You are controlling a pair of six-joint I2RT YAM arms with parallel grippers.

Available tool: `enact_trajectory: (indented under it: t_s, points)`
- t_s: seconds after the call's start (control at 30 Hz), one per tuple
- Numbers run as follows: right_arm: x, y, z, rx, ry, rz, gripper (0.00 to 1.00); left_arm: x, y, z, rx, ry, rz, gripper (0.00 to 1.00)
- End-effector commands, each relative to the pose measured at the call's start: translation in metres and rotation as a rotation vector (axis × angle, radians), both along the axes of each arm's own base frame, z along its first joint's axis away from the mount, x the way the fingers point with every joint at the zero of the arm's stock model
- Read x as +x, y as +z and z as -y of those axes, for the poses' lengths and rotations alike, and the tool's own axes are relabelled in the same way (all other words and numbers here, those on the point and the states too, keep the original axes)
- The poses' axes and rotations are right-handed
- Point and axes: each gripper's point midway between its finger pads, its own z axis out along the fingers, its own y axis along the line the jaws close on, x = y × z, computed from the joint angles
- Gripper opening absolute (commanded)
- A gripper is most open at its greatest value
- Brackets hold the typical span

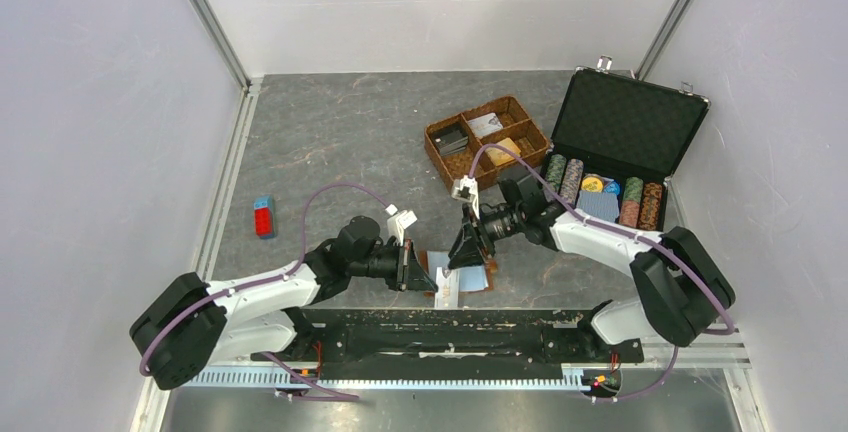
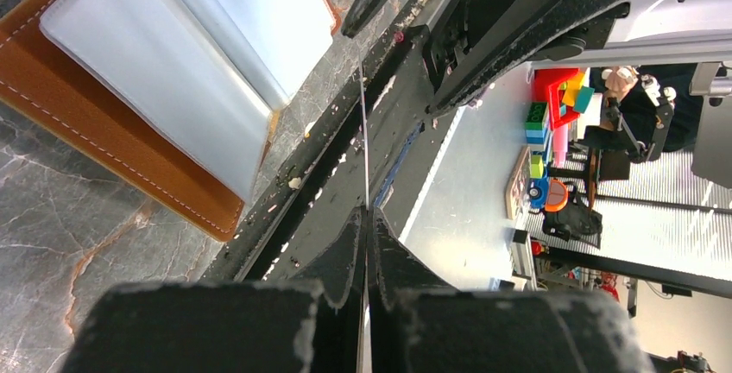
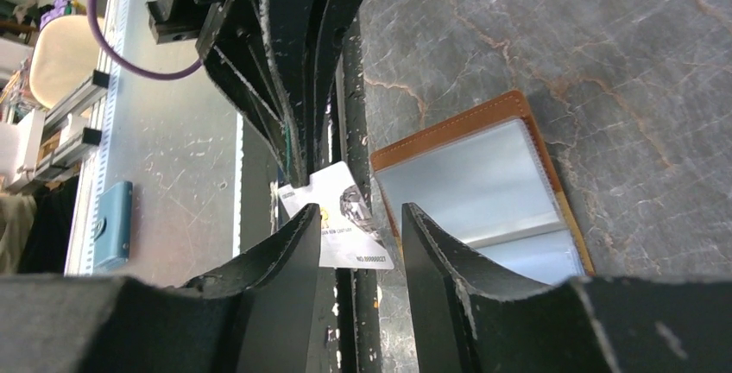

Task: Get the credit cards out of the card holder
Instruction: Place the credit card in the storage box.

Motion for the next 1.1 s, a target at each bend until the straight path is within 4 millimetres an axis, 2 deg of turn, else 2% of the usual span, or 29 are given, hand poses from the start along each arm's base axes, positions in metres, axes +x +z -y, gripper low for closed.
enact_trajectory:
  t_s: [0.0,0.33,0.57,0.77,0.9,1.0,1.07]
  points:
    - [-0.006,0.009,-0.002,0.042,0.088,0.014,0.43,0.002,0.013,0.005,-0.052,-0.038,0.062,0.02]
    - [-0.012,-0.007,0.003,0.014,0.124,-0.011,0.45,0.002,0.016,0.005,-0.069,-0.035,0.067,0.02]
    - [-0.013,-0.002,0.002,0.033,0.137,0.002,0.33,0.001,0.015,0.005,-0.068,-0.034,0.064,0.02]
    - [-0.010,0.005,-0.001,0.051,0.139,0.007,0.31,0.001,0.015,0.006,-0.076,-0.032,0.057,0.02]
    - [-0.011,0.009,-0.003,0.066,0.144,0.005,0.19,0.001,0.014,0.006,-0.076,-0.032,0.056,0.02]
    - [-0.011,0.012,-0.004,0.071,0.142,0.007,0.02,0.001,0.014,0.006,-0.074,-0.029,0.054,0.02]
    - [-0.009,0.014,-0.004,0.066,0.124,0.014,0.00,0.004,0.013,0.006,-0.062,-0.016,0.050,0.04]
